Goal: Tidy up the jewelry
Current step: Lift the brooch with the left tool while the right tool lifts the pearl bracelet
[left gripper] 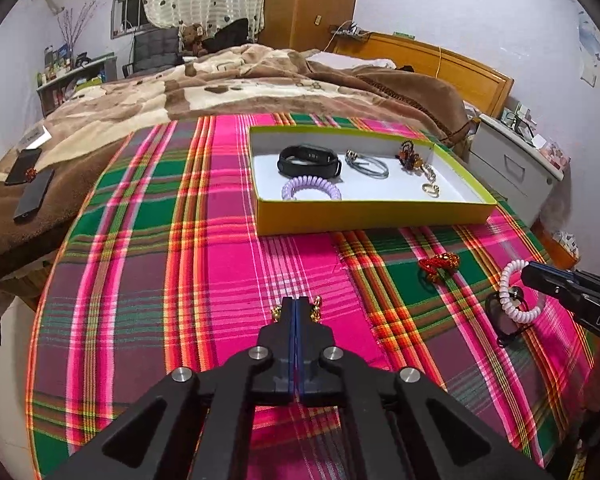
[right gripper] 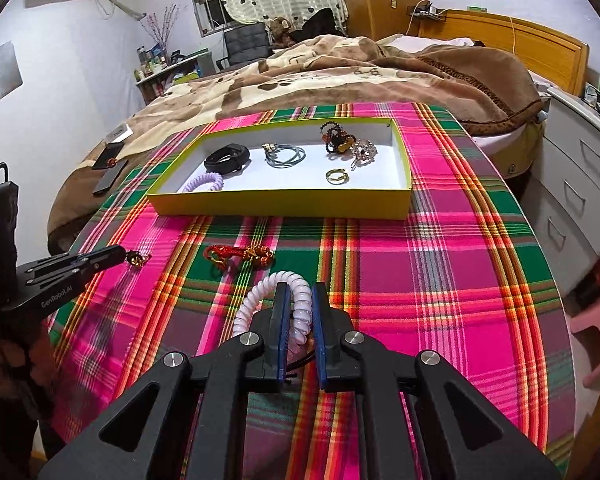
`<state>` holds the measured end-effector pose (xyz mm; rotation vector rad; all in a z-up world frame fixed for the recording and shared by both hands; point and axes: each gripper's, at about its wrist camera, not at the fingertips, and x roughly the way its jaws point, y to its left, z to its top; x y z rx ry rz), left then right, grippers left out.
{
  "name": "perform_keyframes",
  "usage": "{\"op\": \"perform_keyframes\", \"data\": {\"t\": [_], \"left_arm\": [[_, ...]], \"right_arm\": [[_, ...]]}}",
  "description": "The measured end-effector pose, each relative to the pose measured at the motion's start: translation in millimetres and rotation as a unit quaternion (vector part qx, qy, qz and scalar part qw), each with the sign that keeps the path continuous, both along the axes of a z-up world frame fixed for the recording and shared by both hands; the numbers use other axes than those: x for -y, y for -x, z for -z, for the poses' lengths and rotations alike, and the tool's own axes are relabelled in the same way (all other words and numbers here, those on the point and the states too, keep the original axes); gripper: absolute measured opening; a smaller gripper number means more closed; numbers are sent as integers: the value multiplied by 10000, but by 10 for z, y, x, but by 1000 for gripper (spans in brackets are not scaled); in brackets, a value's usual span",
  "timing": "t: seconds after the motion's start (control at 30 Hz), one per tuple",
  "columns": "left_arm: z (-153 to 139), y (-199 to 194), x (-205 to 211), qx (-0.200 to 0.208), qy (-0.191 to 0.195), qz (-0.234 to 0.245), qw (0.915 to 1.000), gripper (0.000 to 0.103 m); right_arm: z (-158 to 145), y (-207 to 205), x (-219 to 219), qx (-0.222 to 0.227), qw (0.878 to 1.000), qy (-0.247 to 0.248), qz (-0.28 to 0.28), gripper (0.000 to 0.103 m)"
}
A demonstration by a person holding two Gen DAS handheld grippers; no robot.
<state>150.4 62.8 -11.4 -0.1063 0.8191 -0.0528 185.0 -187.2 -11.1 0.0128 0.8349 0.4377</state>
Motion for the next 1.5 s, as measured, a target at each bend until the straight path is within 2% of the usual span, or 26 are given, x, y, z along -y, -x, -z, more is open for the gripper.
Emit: {"op": "perform_keyframes", "data": {"t": [0.37,0.53,0.77,0.97,1.2,1.27,1.5], "left_arm": [[-37,43,-58,34,144,58,9999,0],[8,-11,-63,-84,129,27,9999,20],[67,-120,73,-182,-141,200,9995,28],[122,-194,113,-337,-464,128,9983,28],[156,-184,71,-392,-362,145,9985,26],[145,-162,80,-359,-394,172,9984,21],[89,-38,82,-240,-322,226,9989,20]], "right_arm": [[-20,27,15,19,10000,-52,-14,11],[1,30,11,-7,10000,-61,-35,11],[2,31,6,-10,10000,-57,-30,11],[9,23,0,-7,10000,-75,-22,11],[7,25,-3,0,10000,-73,-24,11],[4,27,1,11,10000,-75,-25,11],[-53,45,17,69,9999,-80,-22,11]]}}
